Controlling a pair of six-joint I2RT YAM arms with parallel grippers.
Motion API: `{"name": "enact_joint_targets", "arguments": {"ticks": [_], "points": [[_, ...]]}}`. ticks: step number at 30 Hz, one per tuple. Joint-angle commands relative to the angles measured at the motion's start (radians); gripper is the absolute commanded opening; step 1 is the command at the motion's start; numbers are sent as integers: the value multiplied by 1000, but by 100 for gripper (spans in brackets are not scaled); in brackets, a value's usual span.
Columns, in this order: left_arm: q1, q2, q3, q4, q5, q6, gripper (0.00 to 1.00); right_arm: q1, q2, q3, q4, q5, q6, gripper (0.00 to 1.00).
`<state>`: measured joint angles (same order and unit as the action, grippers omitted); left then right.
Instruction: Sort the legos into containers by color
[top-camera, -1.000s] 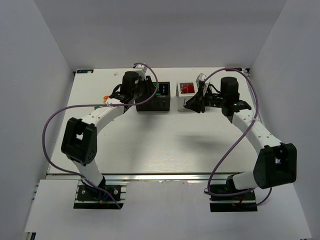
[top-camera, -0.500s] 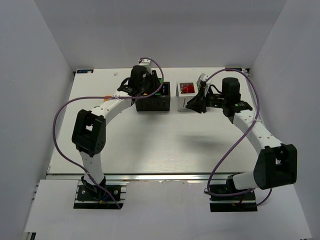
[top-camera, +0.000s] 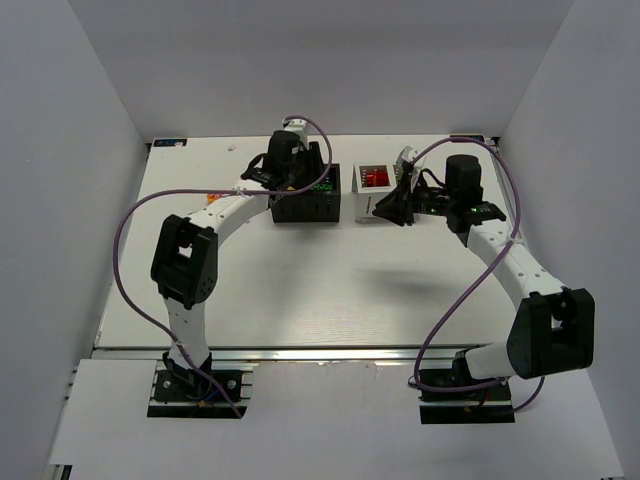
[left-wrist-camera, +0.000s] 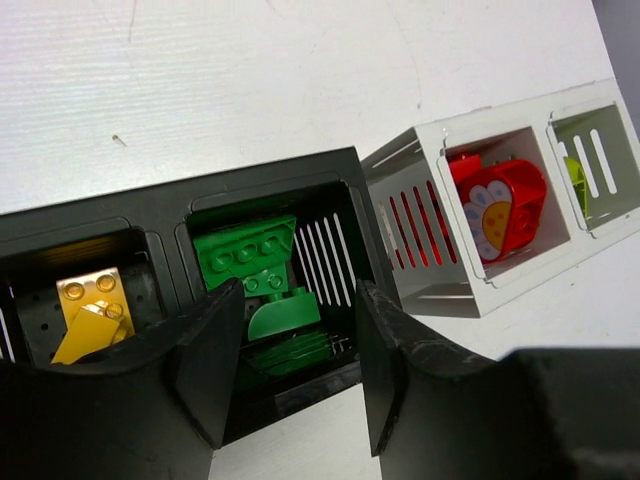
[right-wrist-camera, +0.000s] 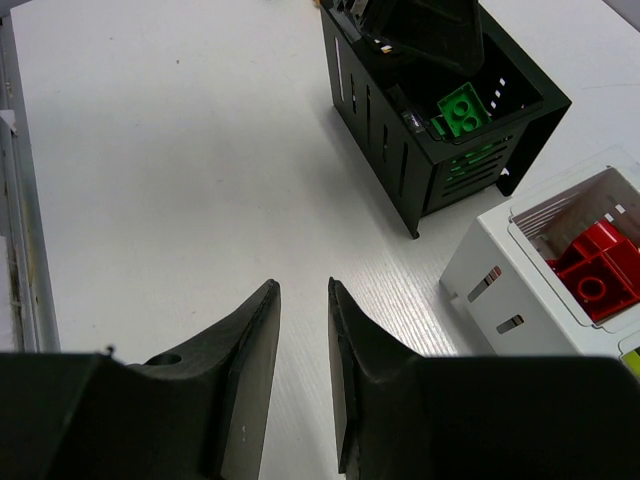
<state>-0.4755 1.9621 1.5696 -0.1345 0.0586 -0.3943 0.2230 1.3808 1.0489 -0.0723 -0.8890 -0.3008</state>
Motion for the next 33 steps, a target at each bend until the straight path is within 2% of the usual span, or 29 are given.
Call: {"name": "enact_joint_targets", "arguments": {"ticks": [1,4,5,8,11,12,13,14,17,20,24,33], "points": [[-5,-49,43,3,-31,-3,58,-7,-31,2,14,-10,-8,32],[-5,-109,37,1,-45,8,56,-7,-34,2,5,-11,-17,32],[-5,-132,27,-8,-90,12,53,-7,-34,5,0,-11,-32,32],[12,-253,-57,-33,-163,6,37,-7,-37,10,-37,-13,-69,36],[89,-378,-198,-77,-158,-26,22,-5,-28,19,-84,-34,-113,45],[154,-409,-274,-94,-137,-40,22,-5,-20,25,-102,-39,-129,49],[194,-437,-313,-111,-120,-55,23,-7,-16,31,-115,-50,-139,50],[237,-492,-350,-144,-108,-79,37,-5,-3,39,-129,-56,-149,51],[371,-580,-454,-233,-160,-77,68,-2,29,74,-181,-67,-176,53],[457,-606,-496,-299,-247,-29,81,3,53,99,-204,-68,-190,54],[552,-537,-513,-312,-241,38,84,9,72,112,-207,-74,-192,54],[578,-309,-444,-243,-237,176,84,10,86,114,-208,-77,-189,55]]}}
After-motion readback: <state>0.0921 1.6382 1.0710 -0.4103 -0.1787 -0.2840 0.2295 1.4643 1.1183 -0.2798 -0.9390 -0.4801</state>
